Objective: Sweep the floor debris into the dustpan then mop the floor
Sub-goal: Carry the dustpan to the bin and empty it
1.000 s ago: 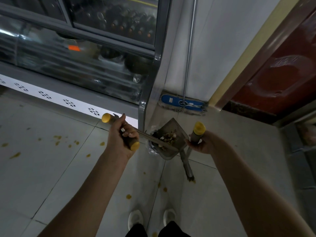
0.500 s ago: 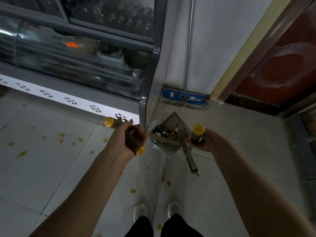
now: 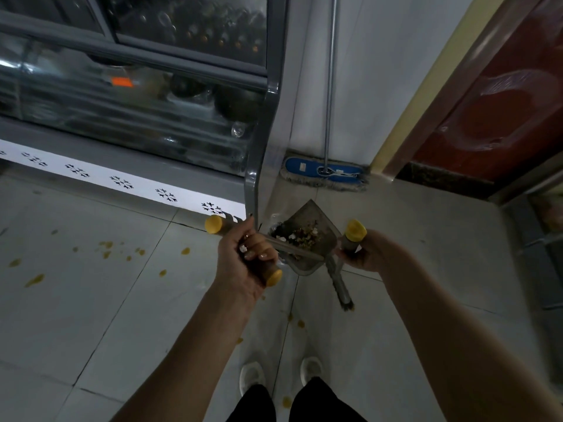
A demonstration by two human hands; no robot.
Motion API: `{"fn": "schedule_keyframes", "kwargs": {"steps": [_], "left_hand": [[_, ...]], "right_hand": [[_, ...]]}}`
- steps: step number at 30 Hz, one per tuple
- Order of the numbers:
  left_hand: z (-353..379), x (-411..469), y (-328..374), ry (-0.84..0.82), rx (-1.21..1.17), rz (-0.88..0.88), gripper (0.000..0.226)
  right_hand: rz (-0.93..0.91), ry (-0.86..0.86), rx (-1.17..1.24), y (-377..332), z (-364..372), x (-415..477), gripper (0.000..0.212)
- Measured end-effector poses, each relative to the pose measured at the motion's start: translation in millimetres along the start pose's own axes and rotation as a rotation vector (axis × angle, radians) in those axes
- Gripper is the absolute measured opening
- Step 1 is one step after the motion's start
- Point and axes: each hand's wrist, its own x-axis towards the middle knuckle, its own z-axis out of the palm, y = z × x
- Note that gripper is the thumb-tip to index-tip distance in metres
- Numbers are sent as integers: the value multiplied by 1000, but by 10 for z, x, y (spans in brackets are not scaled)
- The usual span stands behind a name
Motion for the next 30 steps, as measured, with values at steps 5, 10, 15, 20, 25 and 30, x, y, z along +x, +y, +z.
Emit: {"fn": "schedule_keyframes", "kwargs": {"steps": [5, 10, 15, 20, 25, 30], "left_hand": [[-20, -12, 17, -72, -53, 37, 49], [-1, -36, 65, -147, -155, 37, 41], [59, -40, 50, -181, -185, 43, 43], [-71, -41, 44, -158, -272, 55, 47], [-181, -35, 44, -66, -373, 75, 53], [-282, -93, 63, 12, -366, 109, 51]], "right_hand": [[-13, 20, -19, -45, 23, -117, 21], [-5, 31, -65, -110, -20, -246, 19], [-25, 38, -135, -181, 146, -318, 20], [-51, 65, -157, -206, 74, -345, 22], [-62, 63, -181, -168, 68, -355, 24], [-80, 18, -143, -139, 135, -388, 26]]}}
